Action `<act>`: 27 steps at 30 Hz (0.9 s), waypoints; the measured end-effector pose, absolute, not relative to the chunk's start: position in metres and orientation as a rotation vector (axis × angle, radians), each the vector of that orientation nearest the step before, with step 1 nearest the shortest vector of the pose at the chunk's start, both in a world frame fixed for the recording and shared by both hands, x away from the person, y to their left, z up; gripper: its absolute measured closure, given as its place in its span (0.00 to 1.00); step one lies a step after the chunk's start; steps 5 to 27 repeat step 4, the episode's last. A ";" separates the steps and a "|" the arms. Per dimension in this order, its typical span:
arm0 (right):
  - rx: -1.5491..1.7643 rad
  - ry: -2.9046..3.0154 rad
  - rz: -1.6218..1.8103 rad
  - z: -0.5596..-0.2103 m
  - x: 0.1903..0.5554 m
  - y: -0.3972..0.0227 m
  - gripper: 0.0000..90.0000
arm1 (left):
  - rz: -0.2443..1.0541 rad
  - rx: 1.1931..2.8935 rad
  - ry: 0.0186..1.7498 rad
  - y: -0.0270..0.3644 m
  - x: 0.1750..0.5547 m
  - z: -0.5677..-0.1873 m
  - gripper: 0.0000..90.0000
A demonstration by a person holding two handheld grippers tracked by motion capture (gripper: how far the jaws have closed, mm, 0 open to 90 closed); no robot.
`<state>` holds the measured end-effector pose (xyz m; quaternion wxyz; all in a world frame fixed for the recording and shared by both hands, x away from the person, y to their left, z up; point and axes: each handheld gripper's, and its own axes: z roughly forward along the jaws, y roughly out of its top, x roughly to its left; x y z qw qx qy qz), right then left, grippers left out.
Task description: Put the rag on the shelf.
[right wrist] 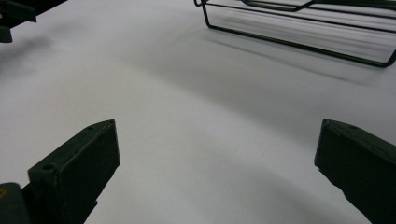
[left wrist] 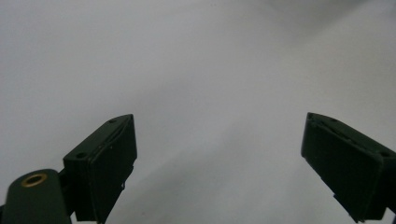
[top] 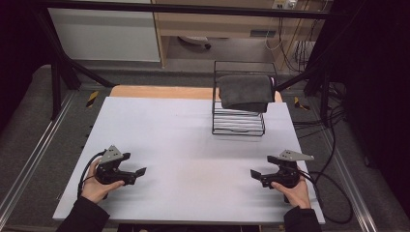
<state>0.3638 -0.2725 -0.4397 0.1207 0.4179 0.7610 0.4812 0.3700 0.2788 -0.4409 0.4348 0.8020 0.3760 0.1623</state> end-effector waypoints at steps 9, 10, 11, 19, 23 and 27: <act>1.206 2.243 1.374 -0.443 0.363 -0.272 0.01 | 0.403 1.988 0.946 0.283 0.368 -0.443 0.12; 1.206 2.243 1.374 -0.443 0.363 -0.272 0.01 | 0.403 1.988 0.946 0.283 0.368 -0.443 0.12; 1.206 2.243 1.374 -0.443 0.363 -0.272 0.01 | 0.403 1.988 0.946 0.283 0.368 -0.443 0.12; 1.206 2.243 1.374 -0.443 0.363 -0.272 0.01 | 0.403 1.988 0.946 0.283 0.368 -0.443 0.12; 1.206 2.243 1.374 -0.443 0.363 -0.272 0.01 | 0.403 1.988 0.946 0.283 0.368 -0.443 0.12; 1.206 2.243 1.374 -0.443 0.363 -0.272 0.01 | 0.403 1.988 0.946 0.283 0.368 -0.443 0.12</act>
